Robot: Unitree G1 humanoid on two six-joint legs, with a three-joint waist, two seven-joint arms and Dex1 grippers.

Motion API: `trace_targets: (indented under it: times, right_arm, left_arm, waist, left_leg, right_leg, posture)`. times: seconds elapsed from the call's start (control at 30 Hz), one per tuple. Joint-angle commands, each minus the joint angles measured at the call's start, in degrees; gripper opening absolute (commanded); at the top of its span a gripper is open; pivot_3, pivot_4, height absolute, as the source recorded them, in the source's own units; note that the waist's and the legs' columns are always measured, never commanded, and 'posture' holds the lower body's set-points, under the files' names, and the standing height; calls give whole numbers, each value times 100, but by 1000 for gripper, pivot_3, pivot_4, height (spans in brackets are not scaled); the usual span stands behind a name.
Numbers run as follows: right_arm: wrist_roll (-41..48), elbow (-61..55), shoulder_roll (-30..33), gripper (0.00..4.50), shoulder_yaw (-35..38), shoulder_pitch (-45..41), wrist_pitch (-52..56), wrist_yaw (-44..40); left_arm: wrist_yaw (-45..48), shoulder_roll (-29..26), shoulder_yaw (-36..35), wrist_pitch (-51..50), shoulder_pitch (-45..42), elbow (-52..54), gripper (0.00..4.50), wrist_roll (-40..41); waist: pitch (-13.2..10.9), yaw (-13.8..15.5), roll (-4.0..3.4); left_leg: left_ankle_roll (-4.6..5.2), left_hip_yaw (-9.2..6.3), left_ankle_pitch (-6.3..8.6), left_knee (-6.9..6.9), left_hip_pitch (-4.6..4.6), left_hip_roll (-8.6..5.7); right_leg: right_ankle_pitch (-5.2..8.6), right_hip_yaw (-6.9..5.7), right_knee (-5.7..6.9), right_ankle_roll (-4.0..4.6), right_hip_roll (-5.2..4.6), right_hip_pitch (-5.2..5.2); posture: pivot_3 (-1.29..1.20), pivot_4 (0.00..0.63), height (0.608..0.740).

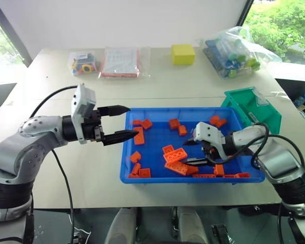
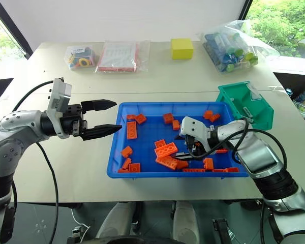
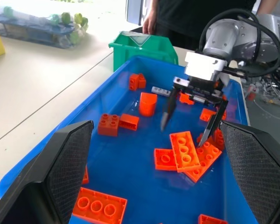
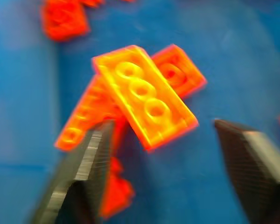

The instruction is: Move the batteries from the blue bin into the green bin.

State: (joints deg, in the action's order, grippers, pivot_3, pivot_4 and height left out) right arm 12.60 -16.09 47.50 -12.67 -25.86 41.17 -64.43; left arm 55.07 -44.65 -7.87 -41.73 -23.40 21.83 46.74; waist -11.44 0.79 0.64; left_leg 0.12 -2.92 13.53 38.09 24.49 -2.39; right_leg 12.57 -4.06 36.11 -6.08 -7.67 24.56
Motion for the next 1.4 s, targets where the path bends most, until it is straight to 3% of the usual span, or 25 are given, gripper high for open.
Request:
trace_targets:
  times: [0.03,0.17,0.23,0.3,0.5,0.73,1.07,1.4]
  right_arm:
    - [393,-673,124,3487,801,-349,960,428]
    - [608,-1226,68,3487,1640,-903,2842,1340]
    - [336,-1460,-324,3487,2022,-1279,4298,2085]
    - [349,-1668,-822,3487,2471,-1307,5051,2747]
    - [1477,-2871,-1362,3487,3047,38,5133,4062]
    - [2556,-2911,-1585,3487,3542,701,5133,5754]
    - [3233,-2083,-1581,3487,3611,691,5133,7097]
    - [3182,-1306,-2028,3487,3156,346,5133,7676]
  left_arm:
    - [43,-50,-104,99,-31,120,4500,14]
    - [66,-54,-101,106,8,108,4500,8]
    - [85,-53,-91,109,40,114,4500,9]
    - [97,-40,-56,104,25,98,4500,5]
    - [205,-22,70,71,-180,-62,4500,-13]
    - [324,19,221,109,-370,-216,4500,-104]
    - [313,118,239,100,-387,-173,4500,-136]
    - [200,120,147,49,-290,6,4500,-40]
  waist:
    - [-1,-7,-2]
    - [-1,0,-1]
    - [1,2,2]
    - [3,4,4]
    - [2,117,3]
    - [3,122,4]
    - [3,119,4]
    - [3,76,4]
  left_leg:
    - [0,1,0,0,0,0]
    - [0,0,0,-2,1,1]
    - [0,-1,0,-2,1,1]
    - [0,-1,0,-2,1,1]
    - [2,2,2,-10,9,-3]
    - [3,10,1,-4,-3,2]
    - [4,9,1,-4,-1,3]
    - [5,8,1,-5,-1,4]
  right_leg:
    - [0,0,1,0,0,2]
    - [-1,0,1,-1,0,3]
    - [0,0,0,1,0,2]
    - [8,0,0,16,-1,3]
    - [8,0,-5,14,-2,7]
    - [7,5,-3,21,3,0]
    - [7,5,-2,22,5,1]
    - [7,5,-1,22,8,1]
  posture:
    - [0,150,692]
    - [0,150,692]
    - [0,150,692]
    - [0,150,692]
    - [0,150,692]
    - [0,150,692]
    - [0,150,692]
    - [0,150,692]
